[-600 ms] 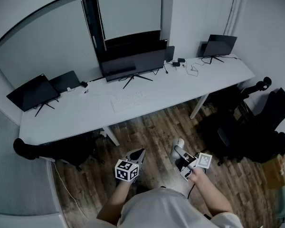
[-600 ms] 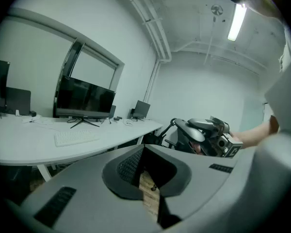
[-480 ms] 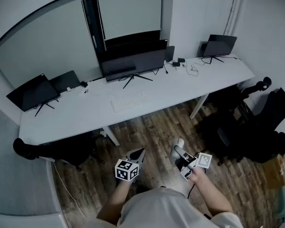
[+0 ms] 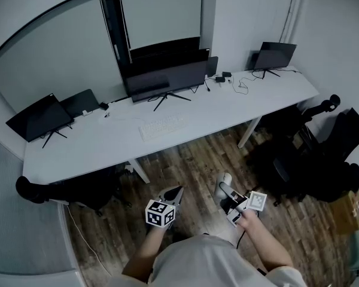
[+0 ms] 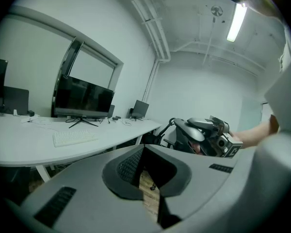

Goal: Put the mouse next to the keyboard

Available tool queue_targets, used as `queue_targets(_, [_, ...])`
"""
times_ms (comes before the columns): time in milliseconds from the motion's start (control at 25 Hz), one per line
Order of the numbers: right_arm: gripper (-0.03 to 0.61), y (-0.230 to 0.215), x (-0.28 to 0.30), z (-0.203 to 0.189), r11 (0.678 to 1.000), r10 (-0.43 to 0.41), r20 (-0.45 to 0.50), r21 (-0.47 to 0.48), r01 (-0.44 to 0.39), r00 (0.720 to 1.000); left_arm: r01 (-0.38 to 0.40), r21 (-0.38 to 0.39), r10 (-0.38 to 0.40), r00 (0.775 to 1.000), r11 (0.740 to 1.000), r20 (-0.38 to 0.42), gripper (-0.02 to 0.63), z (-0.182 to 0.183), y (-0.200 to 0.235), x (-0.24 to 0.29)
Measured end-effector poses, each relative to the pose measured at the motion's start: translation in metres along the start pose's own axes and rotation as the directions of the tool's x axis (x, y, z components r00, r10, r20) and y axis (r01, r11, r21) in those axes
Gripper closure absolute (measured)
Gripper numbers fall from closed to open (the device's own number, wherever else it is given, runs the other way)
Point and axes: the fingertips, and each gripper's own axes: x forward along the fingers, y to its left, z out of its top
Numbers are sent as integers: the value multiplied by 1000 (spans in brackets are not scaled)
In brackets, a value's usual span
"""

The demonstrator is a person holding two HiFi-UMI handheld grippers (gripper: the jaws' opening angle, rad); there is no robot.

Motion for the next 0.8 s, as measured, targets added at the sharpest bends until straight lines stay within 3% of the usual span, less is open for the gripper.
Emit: queue_targets(800, [428, 0, 30, -43, 1000, -21, 59, 7, 21, 998, 61, 16, -60, 998, 998, -35, 597, -14, 37, -34])
